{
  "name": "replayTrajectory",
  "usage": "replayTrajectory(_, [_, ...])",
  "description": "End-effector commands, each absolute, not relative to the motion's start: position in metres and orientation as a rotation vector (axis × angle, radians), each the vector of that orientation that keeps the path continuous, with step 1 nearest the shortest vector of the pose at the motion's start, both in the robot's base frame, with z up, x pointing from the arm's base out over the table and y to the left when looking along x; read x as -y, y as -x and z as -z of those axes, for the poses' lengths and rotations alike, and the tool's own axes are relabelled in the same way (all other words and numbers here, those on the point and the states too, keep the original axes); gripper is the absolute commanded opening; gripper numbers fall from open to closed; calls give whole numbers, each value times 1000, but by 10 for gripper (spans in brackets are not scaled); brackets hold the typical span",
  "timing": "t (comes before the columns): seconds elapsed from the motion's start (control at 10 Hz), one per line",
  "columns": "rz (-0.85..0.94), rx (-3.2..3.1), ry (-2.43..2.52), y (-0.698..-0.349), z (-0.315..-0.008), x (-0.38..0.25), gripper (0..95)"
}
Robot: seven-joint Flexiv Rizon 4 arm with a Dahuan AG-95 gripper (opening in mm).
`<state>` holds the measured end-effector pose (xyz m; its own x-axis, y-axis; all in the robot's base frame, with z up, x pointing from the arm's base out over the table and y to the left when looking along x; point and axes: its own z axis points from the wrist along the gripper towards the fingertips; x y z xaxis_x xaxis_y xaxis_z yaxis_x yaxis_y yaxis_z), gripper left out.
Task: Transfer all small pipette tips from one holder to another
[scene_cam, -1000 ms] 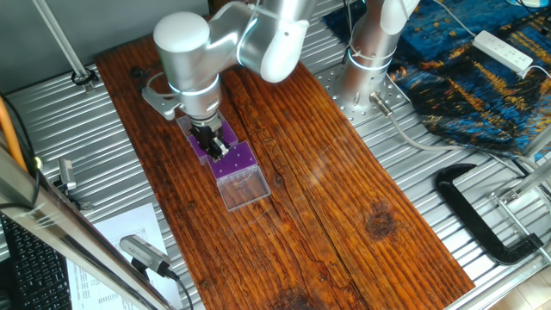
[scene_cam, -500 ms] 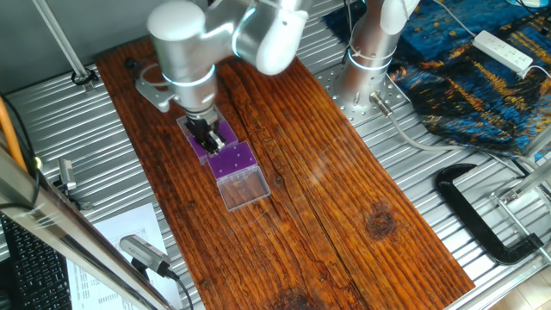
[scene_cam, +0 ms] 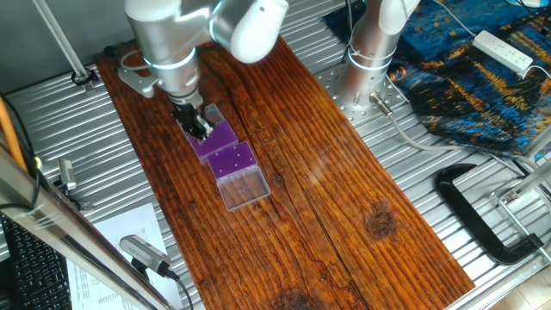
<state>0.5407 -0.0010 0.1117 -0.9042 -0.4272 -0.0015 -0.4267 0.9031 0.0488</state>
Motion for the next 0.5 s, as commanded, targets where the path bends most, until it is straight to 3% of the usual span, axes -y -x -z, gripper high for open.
replayTrajectory(0.1, [84,3034,-804,-541,-105,18,0])
replayTrajectory(0.5, [107,3016,-899,-540,-100,25,0])
